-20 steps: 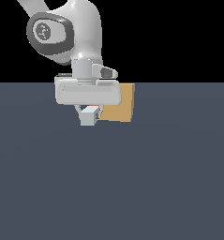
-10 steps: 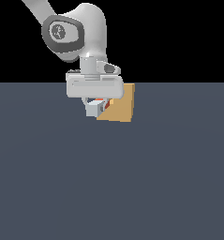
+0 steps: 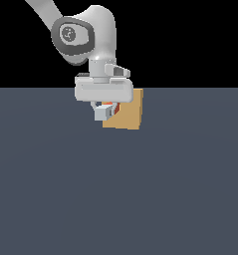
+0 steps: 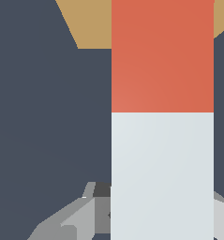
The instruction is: Insert the peg into the horizontal hole in a box.
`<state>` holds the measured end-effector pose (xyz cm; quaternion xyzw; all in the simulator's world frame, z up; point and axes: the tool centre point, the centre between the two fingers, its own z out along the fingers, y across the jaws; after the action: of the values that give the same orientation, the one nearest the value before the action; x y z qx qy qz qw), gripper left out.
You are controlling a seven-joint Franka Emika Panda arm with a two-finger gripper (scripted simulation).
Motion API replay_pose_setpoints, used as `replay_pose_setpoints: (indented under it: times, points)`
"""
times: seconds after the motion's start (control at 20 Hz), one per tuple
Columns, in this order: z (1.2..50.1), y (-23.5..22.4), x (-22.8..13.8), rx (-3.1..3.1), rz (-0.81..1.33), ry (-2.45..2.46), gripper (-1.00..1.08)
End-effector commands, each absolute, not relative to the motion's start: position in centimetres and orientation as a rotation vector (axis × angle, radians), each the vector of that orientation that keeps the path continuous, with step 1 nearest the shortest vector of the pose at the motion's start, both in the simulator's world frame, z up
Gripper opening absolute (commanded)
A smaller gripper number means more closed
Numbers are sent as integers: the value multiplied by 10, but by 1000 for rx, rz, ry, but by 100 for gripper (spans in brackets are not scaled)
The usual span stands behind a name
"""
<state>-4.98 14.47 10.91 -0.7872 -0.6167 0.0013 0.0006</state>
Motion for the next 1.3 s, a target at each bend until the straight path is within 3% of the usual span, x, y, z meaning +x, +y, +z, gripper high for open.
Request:
replay_pose_setpoints:
  times: [0.0, 0.7, 1.25]
  points:
    - [111, 146, -48, -2476, 0, -1934, -100]
    - [111, 151, -46, -2475, 0, -1933, -100]
    - [112, 216, -30, -2476, -4, -1933, -100]
